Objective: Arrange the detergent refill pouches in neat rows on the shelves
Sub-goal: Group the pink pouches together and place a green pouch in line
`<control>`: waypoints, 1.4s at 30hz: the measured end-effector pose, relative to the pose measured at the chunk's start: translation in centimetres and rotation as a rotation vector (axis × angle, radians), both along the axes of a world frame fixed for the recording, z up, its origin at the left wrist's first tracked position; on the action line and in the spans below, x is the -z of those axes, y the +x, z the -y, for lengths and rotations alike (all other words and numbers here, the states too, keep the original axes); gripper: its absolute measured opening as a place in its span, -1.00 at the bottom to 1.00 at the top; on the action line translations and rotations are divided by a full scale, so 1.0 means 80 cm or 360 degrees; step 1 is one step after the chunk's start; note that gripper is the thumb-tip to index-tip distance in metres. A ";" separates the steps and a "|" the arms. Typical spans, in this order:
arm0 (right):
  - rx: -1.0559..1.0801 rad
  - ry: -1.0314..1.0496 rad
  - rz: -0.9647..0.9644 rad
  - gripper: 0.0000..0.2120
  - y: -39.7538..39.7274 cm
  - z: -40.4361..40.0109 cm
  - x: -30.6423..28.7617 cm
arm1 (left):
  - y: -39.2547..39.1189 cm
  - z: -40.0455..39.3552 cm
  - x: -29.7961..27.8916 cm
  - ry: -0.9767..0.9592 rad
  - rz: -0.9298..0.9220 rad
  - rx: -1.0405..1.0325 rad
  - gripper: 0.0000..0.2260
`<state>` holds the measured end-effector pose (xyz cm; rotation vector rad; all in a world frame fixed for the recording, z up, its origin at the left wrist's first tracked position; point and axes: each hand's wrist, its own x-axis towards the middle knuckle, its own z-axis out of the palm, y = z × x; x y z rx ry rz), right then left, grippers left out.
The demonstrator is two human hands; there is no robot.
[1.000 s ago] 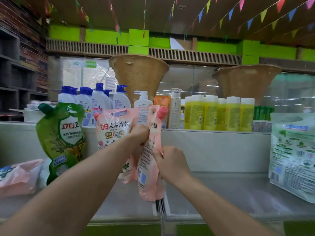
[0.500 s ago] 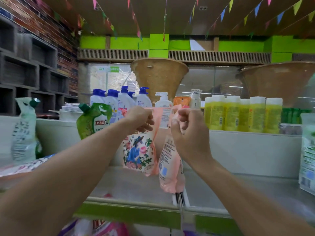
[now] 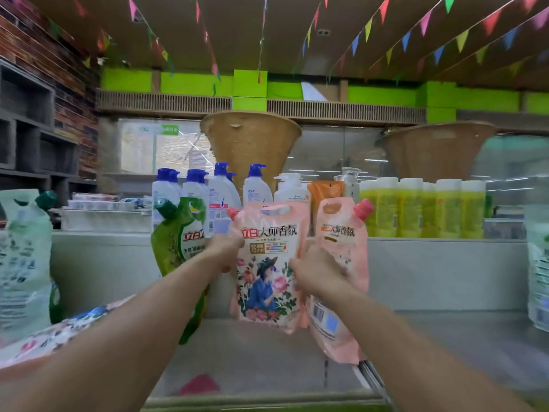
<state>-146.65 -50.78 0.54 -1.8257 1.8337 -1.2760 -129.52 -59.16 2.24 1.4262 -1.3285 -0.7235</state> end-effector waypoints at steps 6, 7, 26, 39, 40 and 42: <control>0.0016 0.0135 0.0396 -0.86 0.024 0.012 0.014 | 0.006 0.008 0.008 0.0020 -0.0329 0.0231 -0.80; 0.0042 0.0124 0.0417 -0.87 0.025 0.012 0.015 | 0.010 0.007 0.009 0.0010 -0.0379 0.0244 -0.81; -0.0002 -0.0102 0.0839 -0.85 0.014 0.002 0.006 | 0.048 -0.066 0.022 -0.0334 -0.0948 0.0454 -0.86; -0.0199 -0.0045 0.1621 -0.88 -0.003 -0.003 -0.021 | 0.057 -0.116 0.023 -0.0312 -0.0638 0.0662 -0.78; -0.0199 -0.0060 0.1641 -0.87 -0.004 0.000 -0.023 | 0.058 -0.119 0.020 -0.0319 -0.0639 0.0667 -0.77; -0.0215 -0.0066 0.1705 -0.86 -0.004 0.005 -0.026 | 0.060 -0.124 0.018 -0.0317 -0.0625 0.0669 -0.76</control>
